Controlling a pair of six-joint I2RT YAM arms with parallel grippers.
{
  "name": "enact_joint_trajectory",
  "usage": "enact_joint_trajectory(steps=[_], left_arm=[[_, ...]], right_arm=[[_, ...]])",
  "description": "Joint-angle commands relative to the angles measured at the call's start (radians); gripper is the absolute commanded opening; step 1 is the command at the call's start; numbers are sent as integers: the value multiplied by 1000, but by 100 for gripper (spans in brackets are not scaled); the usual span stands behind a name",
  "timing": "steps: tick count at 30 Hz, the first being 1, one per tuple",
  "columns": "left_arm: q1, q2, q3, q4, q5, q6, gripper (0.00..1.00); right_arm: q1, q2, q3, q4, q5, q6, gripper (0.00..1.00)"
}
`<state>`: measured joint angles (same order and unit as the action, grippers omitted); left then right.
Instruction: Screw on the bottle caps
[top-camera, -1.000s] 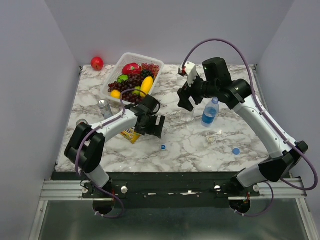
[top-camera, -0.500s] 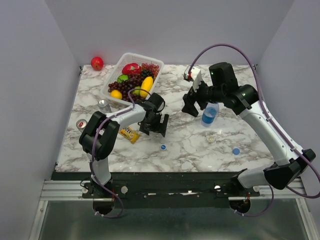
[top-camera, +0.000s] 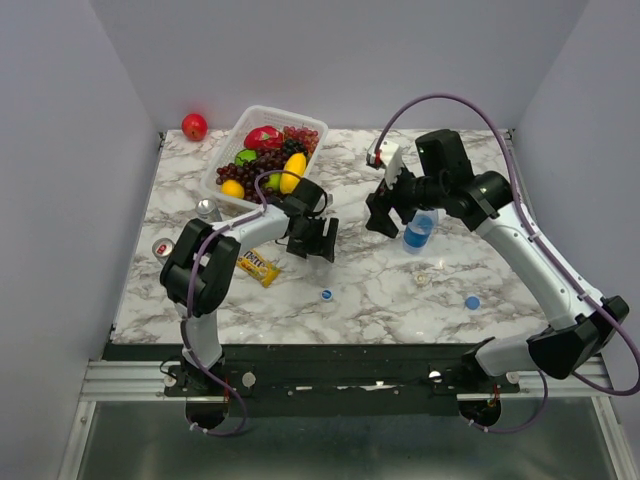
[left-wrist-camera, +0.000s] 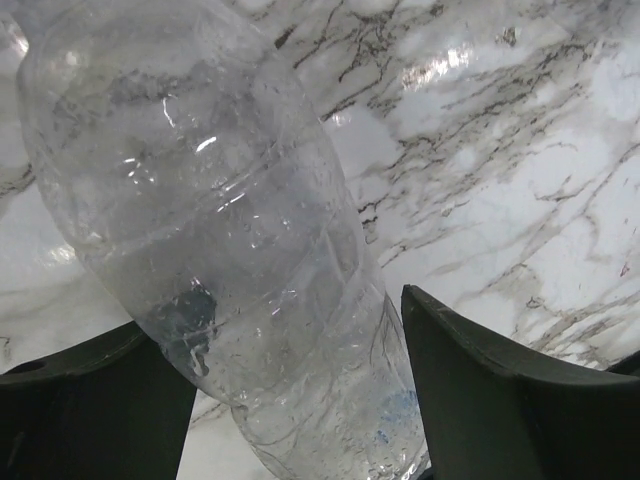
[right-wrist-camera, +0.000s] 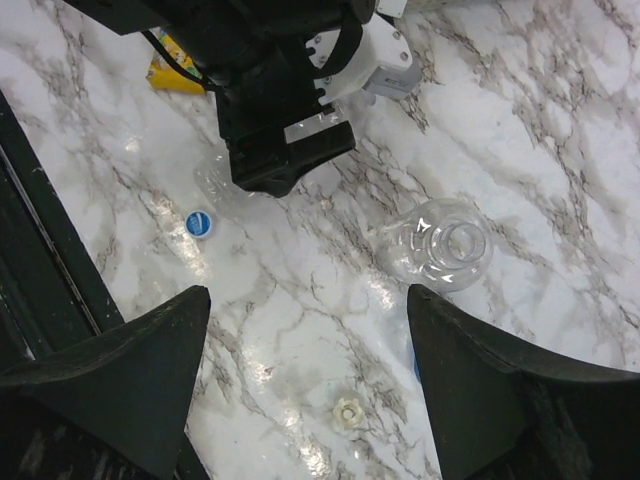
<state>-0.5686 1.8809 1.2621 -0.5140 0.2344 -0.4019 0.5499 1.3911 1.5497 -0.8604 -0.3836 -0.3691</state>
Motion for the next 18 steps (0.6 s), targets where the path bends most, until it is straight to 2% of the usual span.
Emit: enact_joint_trajectory(steps=[1, 5, 10, 13, 18], left_arm=[[9, -46, -101, 87, 74, 9, 80], [13, -62, -139, 143, 100, 38, 74], [26, -68, -165, 170, 189, 153, 62], [26, -118, -213, 190, 233, 213, 57], [27, -297, -324, 224, 312, 340, 46]], right_arm=[[-4, -9, -22, -14, -24, -17, 87], [-4, 0, -17, -11, -12, -25, 87], [-4, -9, -26, -15, -1, -44, 87], [-4, -23, -51, -25, 0, -67, 86], [-2, -30, -68, -52, -9, -94, 85]])
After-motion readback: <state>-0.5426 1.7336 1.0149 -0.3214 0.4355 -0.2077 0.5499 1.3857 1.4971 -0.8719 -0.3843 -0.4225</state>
